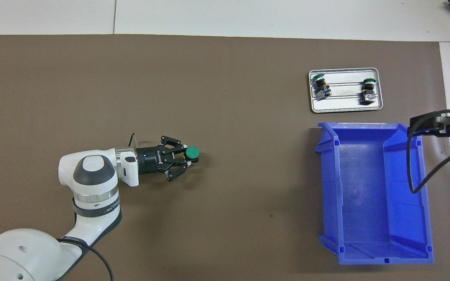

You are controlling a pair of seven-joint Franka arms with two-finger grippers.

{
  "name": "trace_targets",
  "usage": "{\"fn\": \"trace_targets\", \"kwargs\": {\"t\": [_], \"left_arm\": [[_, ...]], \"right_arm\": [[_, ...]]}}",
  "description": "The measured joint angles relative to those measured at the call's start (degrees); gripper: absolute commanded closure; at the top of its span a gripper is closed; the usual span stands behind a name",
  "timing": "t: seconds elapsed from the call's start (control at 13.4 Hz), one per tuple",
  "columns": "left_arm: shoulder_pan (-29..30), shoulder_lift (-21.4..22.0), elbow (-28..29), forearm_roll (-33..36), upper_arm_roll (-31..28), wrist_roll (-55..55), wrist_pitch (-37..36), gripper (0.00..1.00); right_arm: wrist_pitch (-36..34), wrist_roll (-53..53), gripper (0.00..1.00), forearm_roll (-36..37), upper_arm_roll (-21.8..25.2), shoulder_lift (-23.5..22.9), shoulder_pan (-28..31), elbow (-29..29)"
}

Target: Place and press button with both arms

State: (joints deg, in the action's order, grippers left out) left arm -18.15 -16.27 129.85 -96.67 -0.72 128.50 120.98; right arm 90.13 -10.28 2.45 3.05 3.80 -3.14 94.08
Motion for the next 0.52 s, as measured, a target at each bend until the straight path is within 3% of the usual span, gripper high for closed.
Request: {"fn": "trace_targets", "kwargs": {"t": [0.52], "left_arm": [[0.34, 0.44, 0.06, -0.08, -0.27, 0.03, -0.11, 0.58]], "right_arm": [[0.0, 0.0, 0.0, 0.0, 0.0, 0.0, 0.0, 0.0]]}}
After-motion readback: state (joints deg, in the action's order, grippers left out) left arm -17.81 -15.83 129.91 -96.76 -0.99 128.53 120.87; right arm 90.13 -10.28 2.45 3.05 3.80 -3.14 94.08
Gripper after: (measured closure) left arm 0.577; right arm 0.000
